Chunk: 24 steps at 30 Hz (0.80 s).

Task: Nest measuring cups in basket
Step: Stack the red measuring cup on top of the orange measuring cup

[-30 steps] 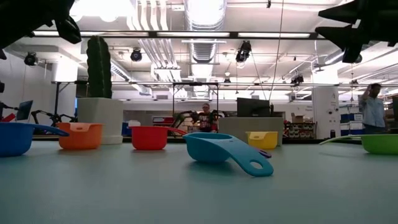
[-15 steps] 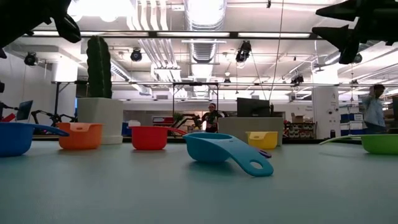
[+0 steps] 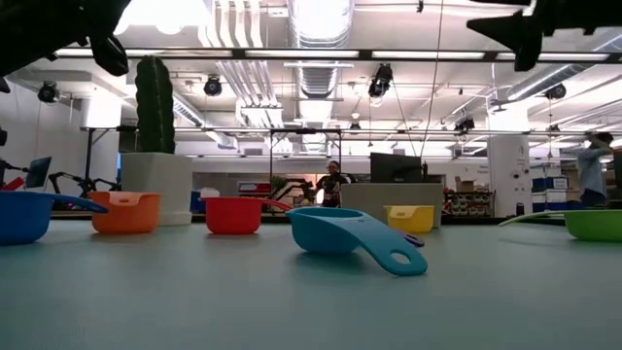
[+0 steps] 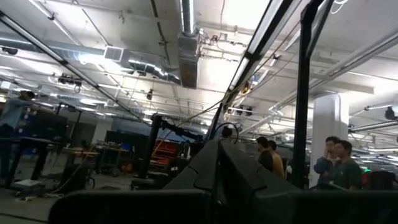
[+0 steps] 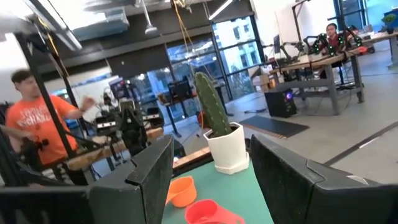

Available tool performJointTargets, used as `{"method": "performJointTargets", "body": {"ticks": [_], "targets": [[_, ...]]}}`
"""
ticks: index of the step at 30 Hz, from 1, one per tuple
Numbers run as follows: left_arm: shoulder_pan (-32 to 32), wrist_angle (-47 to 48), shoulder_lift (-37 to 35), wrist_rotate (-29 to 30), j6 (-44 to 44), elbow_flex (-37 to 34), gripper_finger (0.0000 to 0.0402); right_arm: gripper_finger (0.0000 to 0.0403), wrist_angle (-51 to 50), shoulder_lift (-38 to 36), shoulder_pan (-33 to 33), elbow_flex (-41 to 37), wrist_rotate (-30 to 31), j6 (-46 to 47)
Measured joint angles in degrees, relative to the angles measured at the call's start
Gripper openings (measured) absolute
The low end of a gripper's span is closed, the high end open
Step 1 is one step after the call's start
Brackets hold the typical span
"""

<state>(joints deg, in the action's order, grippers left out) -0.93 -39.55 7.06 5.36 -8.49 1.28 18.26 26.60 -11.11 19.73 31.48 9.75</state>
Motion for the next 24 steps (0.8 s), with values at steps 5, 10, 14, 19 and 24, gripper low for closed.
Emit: {"method": "performJointTargets", "body": {"ticks": [5, 10, 14, 19, 24], "targets": [[0.0, -2.4, -0.1, 0.2, 0.0, 0.0, 0.0000, 0.0201, -2.8, 6.5, 0.0, 6.2, 0.0, -0.8], [0.0, -4.3, -0.1, 0.2, 0.0, 0.0, 0.0000, 0.0201, -5.6, 12.6, 0.0, 11.8, 0.0, -2.1], [0.0, -4.5, -0.1, 0.2, 0.0, 0.0, 0.0000, 0.0201, -6.3, 17.1, 0.0, 15.4, 0.0, -3.9], [0.0, -4.8, -0.1, 0.2, 0.0, 0.0, 0.0000, 0.0201, -6.1, 21.9, 0.0, 19.4, -0.2, -6.2], [0.0, -5.4, -0.2, 0.2, 0.0, 0.0, 0.0000, 0.0201, -8.9, 27.1, 0.4, 23.0, -0.6, -7.5]]}}
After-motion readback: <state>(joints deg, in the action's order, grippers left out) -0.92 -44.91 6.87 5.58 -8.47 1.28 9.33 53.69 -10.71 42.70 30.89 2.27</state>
